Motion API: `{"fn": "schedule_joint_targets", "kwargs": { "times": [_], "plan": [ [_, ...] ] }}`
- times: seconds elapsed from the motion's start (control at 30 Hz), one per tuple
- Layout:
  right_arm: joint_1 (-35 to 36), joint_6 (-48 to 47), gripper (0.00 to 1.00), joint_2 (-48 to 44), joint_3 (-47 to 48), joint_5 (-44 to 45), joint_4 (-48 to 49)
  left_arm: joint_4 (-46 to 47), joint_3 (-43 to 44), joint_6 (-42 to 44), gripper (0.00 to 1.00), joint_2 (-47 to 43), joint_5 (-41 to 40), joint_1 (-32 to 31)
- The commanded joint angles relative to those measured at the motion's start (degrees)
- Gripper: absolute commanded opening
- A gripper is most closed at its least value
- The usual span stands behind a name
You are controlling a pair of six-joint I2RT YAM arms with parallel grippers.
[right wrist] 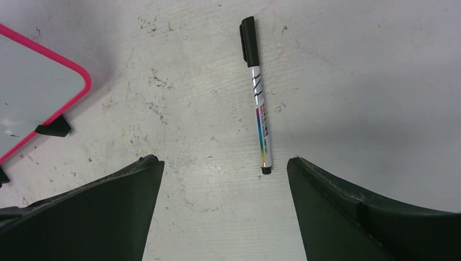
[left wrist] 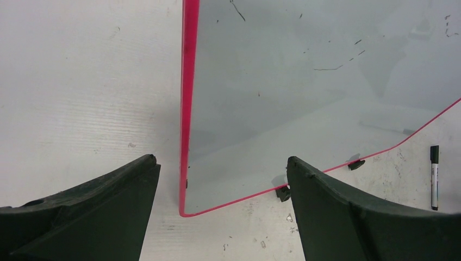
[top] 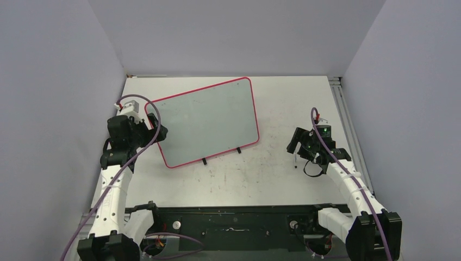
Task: Write a sentence on the whiteboard
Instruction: Adjust the whiteboard on the whiteboard stand.
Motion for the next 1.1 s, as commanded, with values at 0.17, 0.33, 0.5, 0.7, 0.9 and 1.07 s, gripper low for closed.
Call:
{"fn": "schedule_joint_targets", "kwargs": {
  "times": [0.17,0.33,0.5,0.7,0.9,1.07],
  "plan": [
    [-0.43,-0.11,0.87,-1.41,-1.02,0.67,2.88,7.32,0.32,0.53,0.86,4.82,3.86,0.88],
    [-0.38,-0.34,0.87,-1.80,-0.93,0.20,2.95,7.64,0.02,0.62,0.86,6.53,4.17,0.56],
    [-0.38,-0.31,0.88,-2.45,-1.19,-0.12,3.12,7.07,0.48,0.88,0.86,8.68,4.10,-0.39],
    [-0.41,-0.16,0.88,-2.39,-1.66,-0.21,3.37,6.95,0.55,1.37,0.86,9.36,3.33,-3.53],
    [-0.35,0.04,0.88,-2.47,-2.14,-0.67,3.63,6.83,0.88,1.34,0.86,9.82,2.52,-5.07],
    [-0.42,0.13,0.88,-2.39,-2.14,-0.61,3.75,6.55,1.28,1.50,0.86,10.60,1.86,-6.67]
  ]
}}
